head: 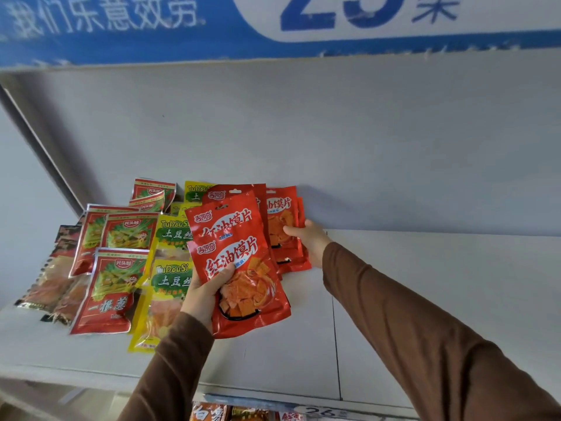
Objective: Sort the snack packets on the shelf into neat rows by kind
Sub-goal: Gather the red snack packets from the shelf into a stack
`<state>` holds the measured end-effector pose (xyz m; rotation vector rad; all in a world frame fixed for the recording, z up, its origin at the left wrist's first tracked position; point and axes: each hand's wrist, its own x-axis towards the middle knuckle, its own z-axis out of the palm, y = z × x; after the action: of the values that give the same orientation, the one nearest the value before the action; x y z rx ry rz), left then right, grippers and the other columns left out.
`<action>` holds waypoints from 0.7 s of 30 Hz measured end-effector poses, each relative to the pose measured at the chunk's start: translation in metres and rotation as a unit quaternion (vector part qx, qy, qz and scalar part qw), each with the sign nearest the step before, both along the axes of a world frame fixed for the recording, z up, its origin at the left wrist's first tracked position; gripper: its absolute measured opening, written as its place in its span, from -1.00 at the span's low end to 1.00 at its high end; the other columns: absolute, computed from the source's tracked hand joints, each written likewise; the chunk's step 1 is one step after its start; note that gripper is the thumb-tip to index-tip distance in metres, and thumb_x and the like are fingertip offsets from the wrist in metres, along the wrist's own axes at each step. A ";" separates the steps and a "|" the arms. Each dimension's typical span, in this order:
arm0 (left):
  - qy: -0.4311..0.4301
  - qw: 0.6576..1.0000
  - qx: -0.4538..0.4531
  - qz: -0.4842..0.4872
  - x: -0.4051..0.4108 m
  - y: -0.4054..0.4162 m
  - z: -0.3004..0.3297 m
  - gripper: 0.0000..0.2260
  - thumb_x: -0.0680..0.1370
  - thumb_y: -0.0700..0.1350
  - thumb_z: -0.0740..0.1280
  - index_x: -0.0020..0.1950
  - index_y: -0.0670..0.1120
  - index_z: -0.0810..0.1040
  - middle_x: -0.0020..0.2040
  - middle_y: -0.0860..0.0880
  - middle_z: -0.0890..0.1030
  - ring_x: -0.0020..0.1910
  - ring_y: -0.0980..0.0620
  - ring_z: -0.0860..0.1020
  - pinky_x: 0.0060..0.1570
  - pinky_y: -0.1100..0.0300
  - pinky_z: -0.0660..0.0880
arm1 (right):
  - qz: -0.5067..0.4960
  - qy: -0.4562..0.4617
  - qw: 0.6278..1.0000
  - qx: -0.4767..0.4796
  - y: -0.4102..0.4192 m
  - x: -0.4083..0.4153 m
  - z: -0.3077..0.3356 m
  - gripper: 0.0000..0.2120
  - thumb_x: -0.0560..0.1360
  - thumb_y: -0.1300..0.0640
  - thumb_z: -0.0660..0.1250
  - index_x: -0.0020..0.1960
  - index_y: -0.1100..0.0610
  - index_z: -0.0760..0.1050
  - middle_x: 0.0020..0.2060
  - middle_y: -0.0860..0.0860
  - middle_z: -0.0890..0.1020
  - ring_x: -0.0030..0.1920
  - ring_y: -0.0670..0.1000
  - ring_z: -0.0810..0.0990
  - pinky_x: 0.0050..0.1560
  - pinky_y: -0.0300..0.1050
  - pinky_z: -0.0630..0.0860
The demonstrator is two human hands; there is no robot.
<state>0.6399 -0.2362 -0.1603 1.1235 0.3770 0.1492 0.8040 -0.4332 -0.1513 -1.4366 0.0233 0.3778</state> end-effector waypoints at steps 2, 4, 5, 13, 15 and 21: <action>0.001 1.000 0.002 -0.023 0.005 -0.010 -0.001 -0.53 0.40 -0.06 0.54 0.28 0.03 0.54 0.09 -0.13 0.72 0.00 -0.24 0.70 -0.04 -0.19 0.64 | -0.009 -0.039 0.998 0.051 -0.012 -0.004 0.008 -0.57 0.51 0.12 0.46 0.35 0.09 0.47 0.16 0.14 0.67 0.15 0.20 0.65 0.23 0.28 0.52; -0.001 0.999 0.008 -0.046 0.010 -0.023 -0.002 -0.54 0.43 -0.07 0.52 0.31 0.04 0.52 0.10 -0.13 0.71 0.01 -0.24 0.70 -0.02 -0.20 0.64 | -0.009 -0.077 0.995 0.066 -0.027 -0.011 0.020 -0.51 0.51 0.06 0.47 0.38 0.07 0.43 0.17 0.11 0.66 0.15 0.20 0.65 0.21 0.29 0.53; -0.003 0.998 0.009 -0.058 0.013 -0.031 -0.002 -0.53 0.43 -0.07 0.52 0.32 0.04 0.51 0.11 -0.13 0.71 0.02 -0.24 0.70 -0.01 -0.21 0.64 | -0.008 -0.092 0.994 0.064 -0.034 -0.016 0.025 -0.51 0.51 0.03 0.46 0.38 0.06 0.43 0.17 0.09 0.67 0.15 0.19 0.66 0.21 0.27 0.54; -0.008 0.984 -0.005 -0.176 0.020 -0.130 0.001 -0.52 0.42 -0.15 0.51 0.33 -0.06 0.52 0.10 -0.18 0.71 -0.03 -0.24 0.71 -0.17 -0.07 0.66 | -0.031 -0.090 0.992 0.088 -0.134 -0.060 0.043 -0.61 0.60 -0.09 0.28 0.36 0.06 0.47 0.17 0.15 0.66 0.17 0.19 0.65 0.22 0.23 0.55; -0.004 0.978 0.003 -0.207 0.018 -0.161 0.001 -0.49 0.41 -0.11 0.52 0.34 -0.06 0.52 0.10 -0.17 0.71 -0.02 -0.24 0.71 -0.16 -0.07 0.66 | -0.052 -0.088 0.990 0.096 -0.163 -0.075 0.044 -0.56 0.59 -0.18 0.23 0.36 0.06 0.47 0.17 0.14 0.66 0.18 0.19 0.65 0.17 0.16 0.59; -0.011 0.969 0.046 -0.243 0.005 -0.269 -0.002 -0.42 0.40 0.07 0.57 0.36 0.03 0.47 0.12 -0.09 0.71 0.03 -0.21 0.70 0.05 -0.20 0.63 | -0.075 -0.126 0.987 0.060 -0.261 -0.123 0.051 -0.28 0.38 -0.41 0.31 0.39 0.00 0.40 0.24 0.11 0.62 0.21 0.16 0.63 0.20 0.18 0.57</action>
<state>0.6445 -0.5050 -0.1618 1.2736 0.0673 -0.2554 0.6810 -0.6945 -0.1003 -1.3452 -0.0950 0.0709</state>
